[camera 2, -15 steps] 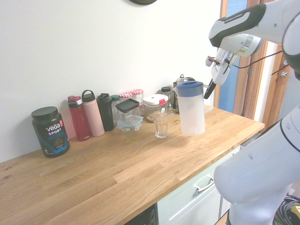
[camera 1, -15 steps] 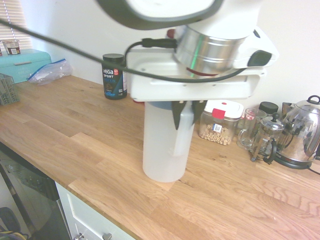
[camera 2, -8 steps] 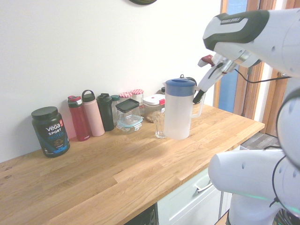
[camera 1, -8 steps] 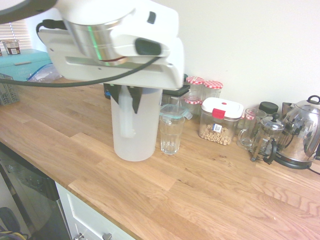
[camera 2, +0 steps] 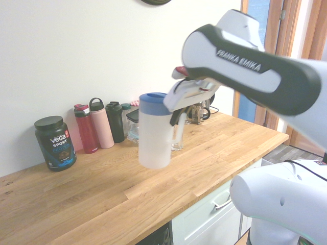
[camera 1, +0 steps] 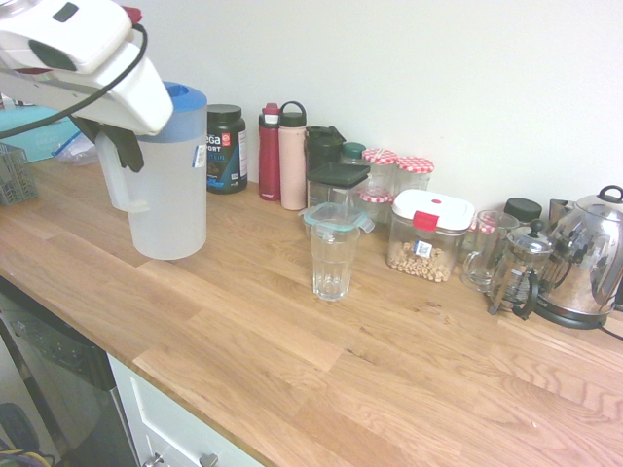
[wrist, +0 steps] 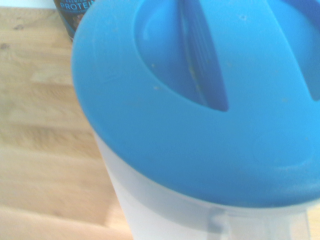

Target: Pour me some water

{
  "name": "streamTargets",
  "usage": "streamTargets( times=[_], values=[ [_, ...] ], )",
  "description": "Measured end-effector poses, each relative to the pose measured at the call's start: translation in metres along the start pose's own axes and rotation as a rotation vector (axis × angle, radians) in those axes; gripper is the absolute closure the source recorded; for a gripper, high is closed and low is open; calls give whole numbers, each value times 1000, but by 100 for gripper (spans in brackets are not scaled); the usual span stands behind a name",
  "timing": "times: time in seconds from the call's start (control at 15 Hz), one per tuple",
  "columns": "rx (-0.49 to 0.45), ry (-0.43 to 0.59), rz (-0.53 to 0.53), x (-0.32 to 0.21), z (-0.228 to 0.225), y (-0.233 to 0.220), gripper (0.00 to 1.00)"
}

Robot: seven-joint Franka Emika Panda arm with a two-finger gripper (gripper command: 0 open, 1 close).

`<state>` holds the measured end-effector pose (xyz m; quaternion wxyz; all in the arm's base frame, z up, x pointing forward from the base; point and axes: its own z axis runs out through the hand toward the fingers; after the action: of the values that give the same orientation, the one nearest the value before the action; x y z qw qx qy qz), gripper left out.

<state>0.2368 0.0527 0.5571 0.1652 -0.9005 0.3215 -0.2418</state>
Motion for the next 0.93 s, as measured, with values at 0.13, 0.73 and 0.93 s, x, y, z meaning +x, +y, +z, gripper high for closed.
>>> streamTargets(
  times=[0.13,0.73,0.93],
  values=[
    [-9,14,35,-19,22,-25,100],
    [-44,190,25,-89,97,-102,100],
    [-67,179,20,-93,112,-122,100]
  ],
)
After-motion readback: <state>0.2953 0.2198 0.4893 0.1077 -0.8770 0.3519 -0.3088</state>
